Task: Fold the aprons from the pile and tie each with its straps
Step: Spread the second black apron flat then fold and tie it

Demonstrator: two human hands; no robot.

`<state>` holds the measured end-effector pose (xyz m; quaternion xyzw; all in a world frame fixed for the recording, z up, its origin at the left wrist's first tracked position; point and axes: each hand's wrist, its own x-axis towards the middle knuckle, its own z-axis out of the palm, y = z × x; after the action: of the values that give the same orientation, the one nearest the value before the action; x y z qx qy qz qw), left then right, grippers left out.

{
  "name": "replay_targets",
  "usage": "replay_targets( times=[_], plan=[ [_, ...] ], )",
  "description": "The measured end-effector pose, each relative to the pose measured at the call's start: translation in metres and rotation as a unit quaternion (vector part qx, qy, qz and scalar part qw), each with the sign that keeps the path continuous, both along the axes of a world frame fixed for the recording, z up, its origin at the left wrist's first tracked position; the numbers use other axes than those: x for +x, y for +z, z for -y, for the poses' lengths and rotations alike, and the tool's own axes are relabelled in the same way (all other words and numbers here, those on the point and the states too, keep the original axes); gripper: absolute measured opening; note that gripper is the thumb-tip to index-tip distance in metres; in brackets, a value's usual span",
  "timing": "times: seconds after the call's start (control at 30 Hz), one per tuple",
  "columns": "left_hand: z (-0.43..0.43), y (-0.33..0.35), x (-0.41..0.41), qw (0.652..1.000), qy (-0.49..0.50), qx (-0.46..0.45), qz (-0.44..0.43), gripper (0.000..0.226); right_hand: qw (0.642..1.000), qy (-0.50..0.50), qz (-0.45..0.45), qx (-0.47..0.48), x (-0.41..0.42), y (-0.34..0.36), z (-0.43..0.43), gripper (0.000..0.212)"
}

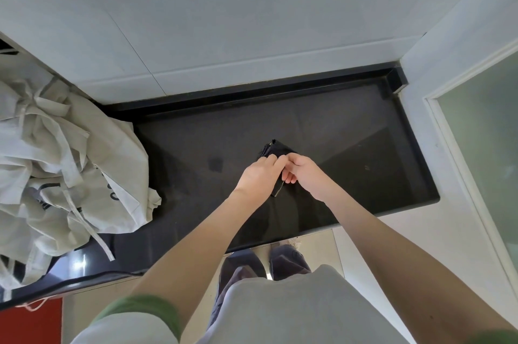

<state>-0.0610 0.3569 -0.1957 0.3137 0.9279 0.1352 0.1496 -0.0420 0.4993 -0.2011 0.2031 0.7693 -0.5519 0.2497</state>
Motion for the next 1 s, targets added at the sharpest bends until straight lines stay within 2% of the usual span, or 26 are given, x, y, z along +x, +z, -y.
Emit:
replay_targets(
  times=[0.1,0.17,0.27,0.33,0.37,0.47,0.53,0.6,0.67,0.8,1.0],
  plan=[
    [-0.003,0.003,0.000,0.999,-0.012,-0.045,-0.018,0.044,1.000,-0.021,0.001,0.000,0.003,0.000,0.004,0.030],
    [-0.006,0.004,-0.001,0.998,-0.016,-0.019,-0.056,0.044,0.999,-0.047,0.015,0.003,0.002,0.000,0.006,0.035],
    [-0.005,0.001,0.002,0.993,-0.061,-0.048,-0.085,0.049,0.993,-0.101,0.054,-0.010,-0.001,0.002,0.008,0.039],
    [0.000,0.002,0.002,0.994,-0.057,-0.026,-0.085,0.055,0.989,-0.117,0.091,-0.022,-0.006,0.005,0.009,0.035],
    [0.001,0.003,0.002,0.997,-0.052,-0.029,-0.053,0.057,0.987,-0.114,0.112,-0.027,-0.008,0.006,0.008,0.033],
    [0.002,-0.001,0.000,0.996,-0.040,-0.016,-0.079,0.059,0.977,-0.128,0.145,-0.090,-0.010,0.008,0.004,0.023],
    [0.001,0.004,-0.001,0.995,0.018,-0.001,-0.097,0.048,0.968,-0.153,0.141,-0.143,-0.008,0.008,0.001,0.019],
    [-0.002,0.006,-0.007,0.984,0.160,0.029,-0.069,0.035,0.960,-0.185,0.136,-0.162,-0.008,0.008,0.003,0.016],
    [-0.001,0.003,-0.009,0.971,0.233,0.031,-0.047,0.039,0.961,-0.191,0.125,-0.158,-0.007,0.007,0.004,0.015],
    [0.003,-0.007,-0.009,0.987,0.157,0.016,-0.011,0.032,0.968,-0.165,0.099,-0.165,-0.007,0.005,0.006,0.016],
    [0.005,-0.019,-0.012,0.994,0.103,-0.008,-0.046,0.036,0.975,-0.174,0.053,-0.125,-0.004,0.001,0.008,0.023]
  ],
)
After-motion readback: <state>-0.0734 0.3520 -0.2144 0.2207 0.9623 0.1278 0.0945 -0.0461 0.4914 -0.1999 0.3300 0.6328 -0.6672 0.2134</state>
